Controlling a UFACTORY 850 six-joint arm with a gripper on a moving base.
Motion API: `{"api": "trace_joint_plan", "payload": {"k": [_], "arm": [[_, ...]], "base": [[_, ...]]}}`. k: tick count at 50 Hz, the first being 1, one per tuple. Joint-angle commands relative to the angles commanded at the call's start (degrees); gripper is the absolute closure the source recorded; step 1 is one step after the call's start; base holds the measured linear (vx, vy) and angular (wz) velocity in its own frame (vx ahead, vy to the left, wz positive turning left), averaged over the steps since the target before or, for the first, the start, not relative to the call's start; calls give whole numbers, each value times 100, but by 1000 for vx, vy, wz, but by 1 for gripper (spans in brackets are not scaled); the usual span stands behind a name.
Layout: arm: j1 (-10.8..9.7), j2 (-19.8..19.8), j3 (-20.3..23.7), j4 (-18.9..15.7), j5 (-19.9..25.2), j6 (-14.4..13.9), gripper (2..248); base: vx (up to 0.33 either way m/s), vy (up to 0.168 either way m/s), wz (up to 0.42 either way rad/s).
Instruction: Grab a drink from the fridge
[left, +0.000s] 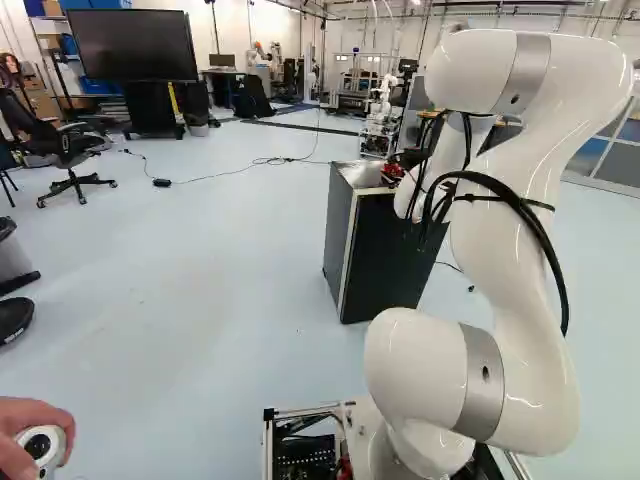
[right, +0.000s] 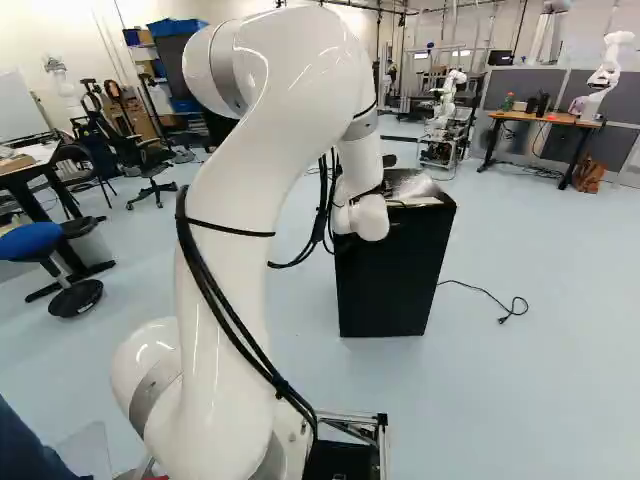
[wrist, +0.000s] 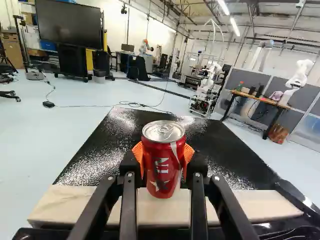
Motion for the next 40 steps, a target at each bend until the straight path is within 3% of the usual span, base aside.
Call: {"api": "trace_joint_plan", "payload": {"k": [40], "arm": [[1,445,-5,0,0,0,154]], "base": [[0,0,0]]}}
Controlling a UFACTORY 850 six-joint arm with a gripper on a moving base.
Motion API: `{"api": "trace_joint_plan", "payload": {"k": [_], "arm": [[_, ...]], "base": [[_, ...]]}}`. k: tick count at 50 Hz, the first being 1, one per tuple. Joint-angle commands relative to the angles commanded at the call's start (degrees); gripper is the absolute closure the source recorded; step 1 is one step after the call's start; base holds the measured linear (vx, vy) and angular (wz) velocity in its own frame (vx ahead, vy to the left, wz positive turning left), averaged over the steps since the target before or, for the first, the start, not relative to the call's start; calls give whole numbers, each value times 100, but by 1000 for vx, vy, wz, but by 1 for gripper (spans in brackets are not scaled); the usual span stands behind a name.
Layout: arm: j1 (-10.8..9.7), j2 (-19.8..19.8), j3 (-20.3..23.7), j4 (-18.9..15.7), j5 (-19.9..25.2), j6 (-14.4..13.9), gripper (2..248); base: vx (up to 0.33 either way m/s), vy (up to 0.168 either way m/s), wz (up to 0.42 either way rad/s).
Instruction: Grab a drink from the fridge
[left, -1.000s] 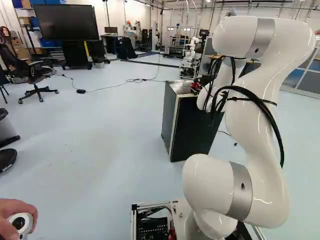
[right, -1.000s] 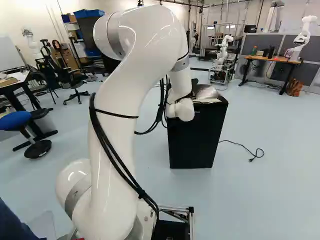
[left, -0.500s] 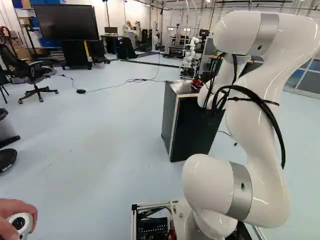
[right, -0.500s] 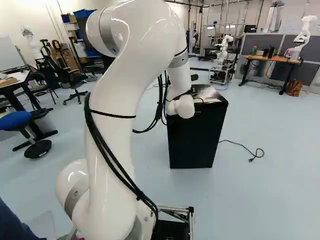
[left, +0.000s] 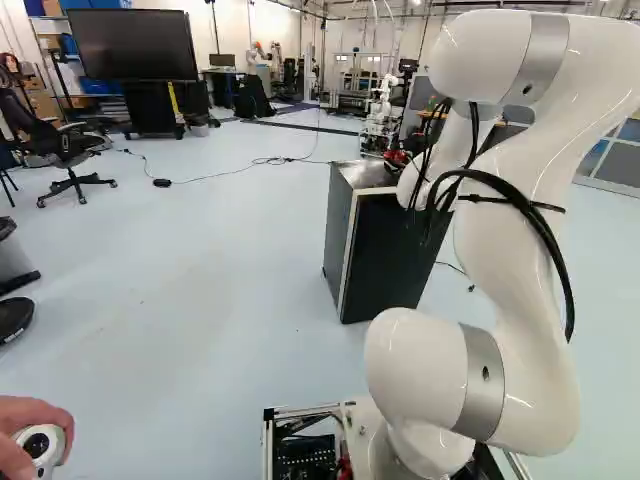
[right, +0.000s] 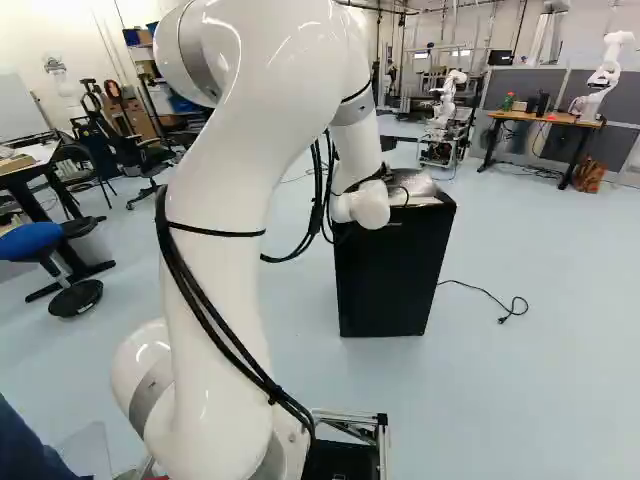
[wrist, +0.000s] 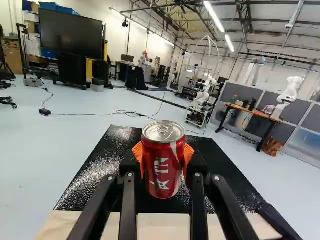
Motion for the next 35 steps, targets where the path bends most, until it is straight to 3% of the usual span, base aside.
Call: {"api": "trace_joint_plan", "payload": {"k": [35], "arm": [[123,254,223,130,-67,0,154]], "base": [[0,0,0]]}}
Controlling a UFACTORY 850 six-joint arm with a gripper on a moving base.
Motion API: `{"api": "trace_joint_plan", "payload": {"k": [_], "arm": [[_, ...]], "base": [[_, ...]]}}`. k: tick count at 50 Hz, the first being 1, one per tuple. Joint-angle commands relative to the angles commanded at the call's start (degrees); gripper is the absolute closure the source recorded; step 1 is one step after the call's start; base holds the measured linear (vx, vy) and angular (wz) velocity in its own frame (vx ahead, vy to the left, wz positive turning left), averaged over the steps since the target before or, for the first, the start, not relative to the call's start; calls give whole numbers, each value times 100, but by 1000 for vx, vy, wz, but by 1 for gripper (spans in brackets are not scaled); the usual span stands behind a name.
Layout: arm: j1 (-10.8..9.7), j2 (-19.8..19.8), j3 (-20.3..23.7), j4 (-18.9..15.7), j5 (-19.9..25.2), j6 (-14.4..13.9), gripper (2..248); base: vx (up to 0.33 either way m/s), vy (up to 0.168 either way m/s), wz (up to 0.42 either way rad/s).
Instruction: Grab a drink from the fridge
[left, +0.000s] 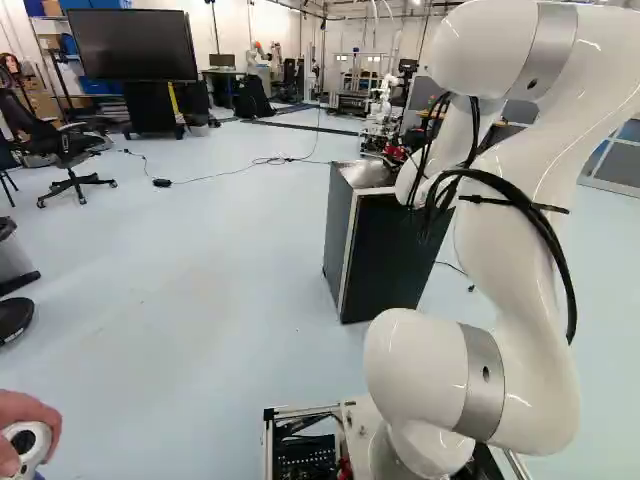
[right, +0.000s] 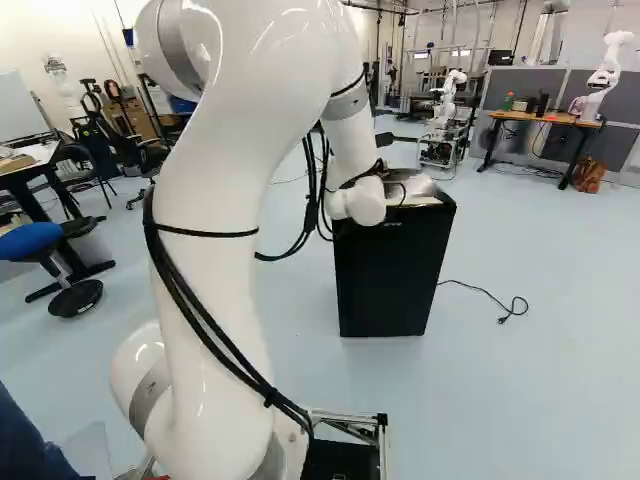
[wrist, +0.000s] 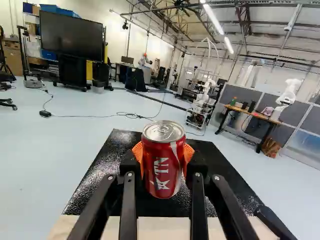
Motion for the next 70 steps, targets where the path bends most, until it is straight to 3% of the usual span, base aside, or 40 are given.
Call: {"api": "trace_joint_plan", "payload": {"k": [34,70], "arm": [[512,835,960,544,-279,0,154],[1464,2389,2746,1555,-799,0,154]], "base": [[0,0,0],[0,0,0]]}}
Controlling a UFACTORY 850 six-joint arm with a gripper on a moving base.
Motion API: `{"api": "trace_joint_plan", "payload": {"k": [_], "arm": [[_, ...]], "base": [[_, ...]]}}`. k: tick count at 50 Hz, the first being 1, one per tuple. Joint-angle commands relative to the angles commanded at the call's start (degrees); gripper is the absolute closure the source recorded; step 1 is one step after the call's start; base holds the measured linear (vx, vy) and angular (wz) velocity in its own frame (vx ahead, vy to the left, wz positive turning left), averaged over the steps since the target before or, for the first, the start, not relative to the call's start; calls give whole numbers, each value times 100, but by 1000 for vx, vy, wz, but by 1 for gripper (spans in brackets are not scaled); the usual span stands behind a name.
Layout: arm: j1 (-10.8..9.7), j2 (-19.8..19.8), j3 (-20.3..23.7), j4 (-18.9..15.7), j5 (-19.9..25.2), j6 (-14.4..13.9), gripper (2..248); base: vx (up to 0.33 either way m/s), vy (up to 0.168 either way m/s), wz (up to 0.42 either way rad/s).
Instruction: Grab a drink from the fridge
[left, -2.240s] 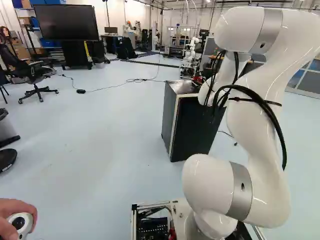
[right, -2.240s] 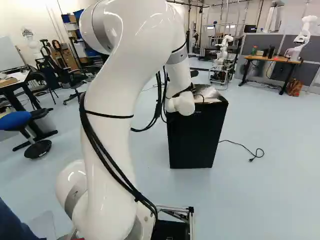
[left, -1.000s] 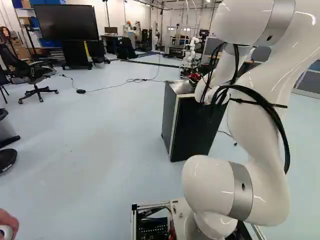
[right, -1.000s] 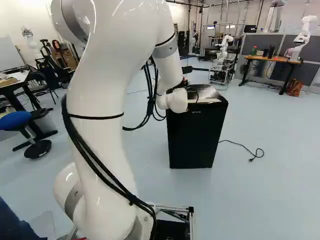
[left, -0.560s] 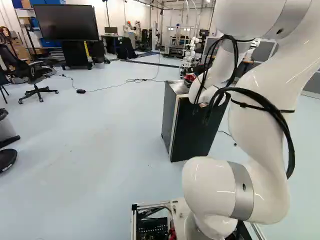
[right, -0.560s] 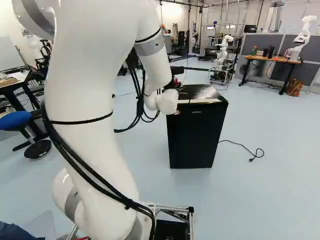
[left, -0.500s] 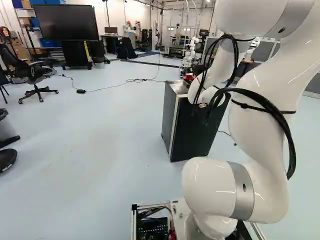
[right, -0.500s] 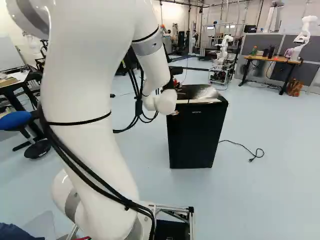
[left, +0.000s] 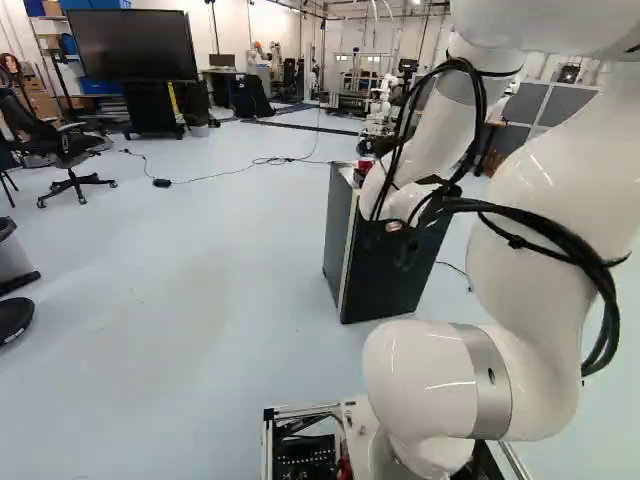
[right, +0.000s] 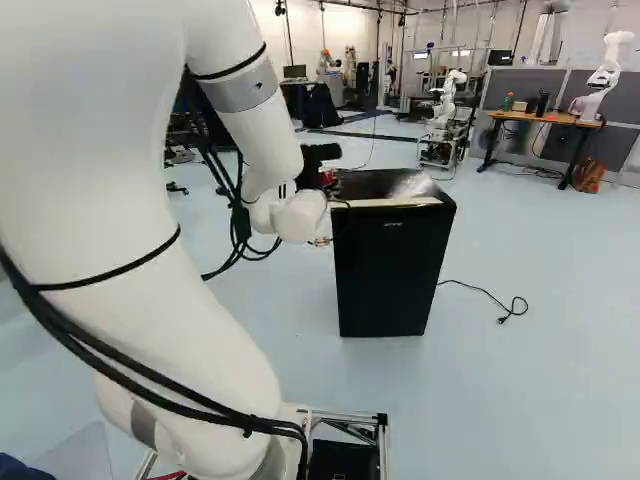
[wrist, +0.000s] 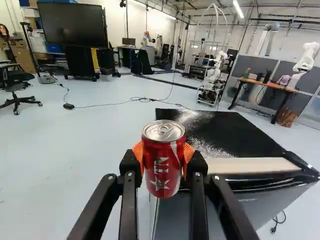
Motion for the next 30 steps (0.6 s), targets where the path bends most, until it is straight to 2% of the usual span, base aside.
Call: {"api": "trace_joint_plan", "payload": {"k": [15,30], "arm": [[382,623,716,405,-208,0,154],[669,1092,1255,711,-365,0,154]], "base": [[0,0,0],[0,0,0]]}}
